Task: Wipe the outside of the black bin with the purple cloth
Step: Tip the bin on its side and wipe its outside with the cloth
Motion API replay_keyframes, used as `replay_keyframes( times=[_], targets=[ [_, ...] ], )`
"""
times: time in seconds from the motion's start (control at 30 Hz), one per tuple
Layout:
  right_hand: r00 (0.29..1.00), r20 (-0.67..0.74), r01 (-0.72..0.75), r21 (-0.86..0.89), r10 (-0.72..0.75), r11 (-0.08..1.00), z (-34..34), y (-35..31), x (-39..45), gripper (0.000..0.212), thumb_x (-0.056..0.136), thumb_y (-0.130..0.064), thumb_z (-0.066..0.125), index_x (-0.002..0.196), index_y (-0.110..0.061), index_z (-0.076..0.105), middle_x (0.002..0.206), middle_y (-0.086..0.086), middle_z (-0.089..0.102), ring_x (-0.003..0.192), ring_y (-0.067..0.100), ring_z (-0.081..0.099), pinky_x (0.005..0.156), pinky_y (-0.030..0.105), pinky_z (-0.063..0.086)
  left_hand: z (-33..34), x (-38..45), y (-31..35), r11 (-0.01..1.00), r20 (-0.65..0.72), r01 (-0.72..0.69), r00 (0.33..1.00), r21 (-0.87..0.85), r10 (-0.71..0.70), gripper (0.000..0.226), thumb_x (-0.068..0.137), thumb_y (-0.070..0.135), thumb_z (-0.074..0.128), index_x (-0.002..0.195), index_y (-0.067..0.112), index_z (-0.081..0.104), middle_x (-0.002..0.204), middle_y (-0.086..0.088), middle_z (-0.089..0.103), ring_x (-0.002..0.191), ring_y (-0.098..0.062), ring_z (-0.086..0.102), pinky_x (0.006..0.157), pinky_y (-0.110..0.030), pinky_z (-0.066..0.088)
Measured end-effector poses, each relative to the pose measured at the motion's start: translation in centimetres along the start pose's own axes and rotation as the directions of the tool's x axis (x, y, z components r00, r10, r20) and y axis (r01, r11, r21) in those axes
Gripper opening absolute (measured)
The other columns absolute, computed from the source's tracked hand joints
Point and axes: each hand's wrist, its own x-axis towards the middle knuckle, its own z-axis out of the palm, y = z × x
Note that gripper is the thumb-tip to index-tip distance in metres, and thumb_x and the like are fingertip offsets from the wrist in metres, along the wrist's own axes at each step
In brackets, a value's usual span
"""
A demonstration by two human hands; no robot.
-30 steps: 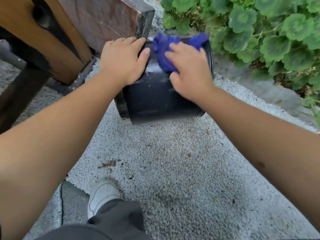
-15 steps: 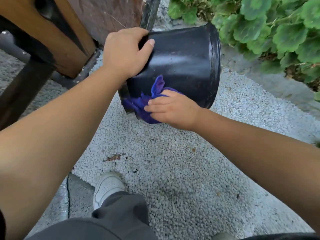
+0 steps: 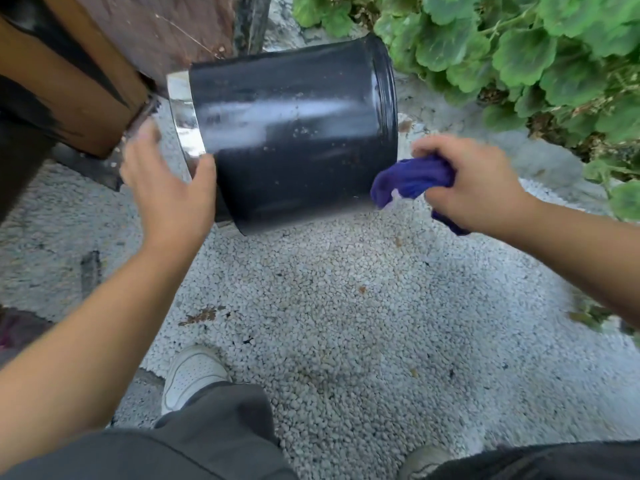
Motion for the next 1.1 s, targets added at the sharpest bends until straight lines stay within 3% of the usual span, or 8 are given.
replay_keyframes(
  times=[0.1,0.27,0.4,0.47,0.57,0.83,1.0,1.1],
  targets=[
    [0.894,0.043,-0.437,0.298,0.446,0.849,1.4,0.5,0.4,0.062,0.07,-0.004,0.059,0.128,-0.027,0.055,0.101,0.0,0.066,0.076,0.016,0.064,0.078,0.027,0.052,0.7,-3.1,-1.5,0.996,0.13,0.092,0.987,-0.005,-0.091,0.024,0.084,0.038,0.056,0.101,0.021,0.058,0.101,0.007,0.062,0.102,-0.016,0.054,0.095,-0.037,0.043],
    [0.875,0.314,-0.483,0.596,0.367,0.642,3.9,-1.5,1.2,0.024,0.056,0.012,0.042,0.067,-0.007,0.053,0.074,0.025,0.069,0.07,0.043,0.064,0.069,0.064,0.055,1.0,-2.9,-1.5,0.991,0.147,0.131,0.98,0.028,-0.134,0.008,0.088,0.033,0.061,0.09,0.026,0.058,0.076,0.009,0.063,0.078,-0.019,0.061,0.069,-0.033,0.047],
    [0.845,0.366,-0.535,0.583,0.39,0.611,2.6,-2.1,2.2,0.016,0.051,0.008,0.038,0.064,-0.002,0.038,0.068,0.029,0.066,0.056,0.055,0.048,0.052,0.067,0.046,-0.4,-2.1,-0.8,0.99,0.175,0.127,0.978,-0.065,-0.114,0.019,0.087,0.033,0.061,0.082,0.014,0.059,0.072,-0.009,0.065,0.073,-0.032,0.063,0.068,-0.046,0.053],
    [0.85,0.374,-0.527,0.618,0.372,0.583,1.1,-2.4,2.8,0.018,0.049,0.007,0.039,0.065,0.001,0.034,0.063,0.034,0.059,0.05,0.044,0.053,0.046,0.048,0.046,-1.7,-0.9,0.0,0.99,0.142,0.111,0.985,-0.088,-0.098,0.025,0.082,0.041,0.059,0.084,0.016,0.062,0.073,-0.007,0.067,0.07,-0.029,0.065,0.066,-0.048,0.055],
    [0.827,0.349,-0.557,0.617,0.44,0.556,-0.1,-2.1,3.4,0.037,0.047,0.006,0.049,0.082,0.016,0.047,0.071,0.022,0.049,0.056,0.025,0.056,0.054,0.029,0.046,-3.0,1.4,0.8,0.991,0.126,0.094,0.989,-0.093,-0.082,0.023,0.08,0.041,0.057,0.094,0.028,0.069,0.078,0.002,0.072,0.072,-0.017,0.067,0.071,-0.045,0.058],
    [0.736,0.46,-0.643,0.704,0.497,0.301,2.0,-2.6,1.6,0.024,0.057,0.013,0.046,0.07,-0.006,0.054,0.07,0.015,0.055,0.062,0.027,0.059,0.066,0.036,0.05,-2.3,0.9,0.7,0.944,0.268,-0.141,0.962,0.298,0.059,0.035,0.093,0.029,0.05,0.123,0.017,0.061,0.132,-0.019,0.058,0.121,-0.037,0.052,0.096,-0.044,0.041],
    [0.721,0.486,-0.641,0.739,0.493,0.208,2.5,-2.4,1.1,0.03,0.064,0.015,0.044,0.082,-0.004,0.058,0.078,0.016,0.054,0.07,0.028,0.057,0.069,0.038,0.051,1.0,-3.2,4.8,0.775,0.658,-0.528,0.726,0.347,0.2,0.065,0.092,0.063,0.017,0.149,0.034,0.025,0.161,-0.006,0.02,0.147,-0.029,0.018,0.112,-0.062,0.02],
    [0.714,0.478,-0.655,0.713,0.511,0.249,2.0,-2.7,1.2,0.025,0.064,0.013,0.046,0.069,-0.008,0.057,0.07,0.013,0.053,0.063,0.025,0.055,0.062,0.033,0.049,2.4,-4.2,4.1,0.682,0.667,-0.599,0.713,0.42,0.216,0.066,0.093,0.065,0.009,0.152,0.037,0.013,0.163,-0.001,0.014,0.149,-0.026,0.011,0.113,-0.062,0.016]
  ],
)
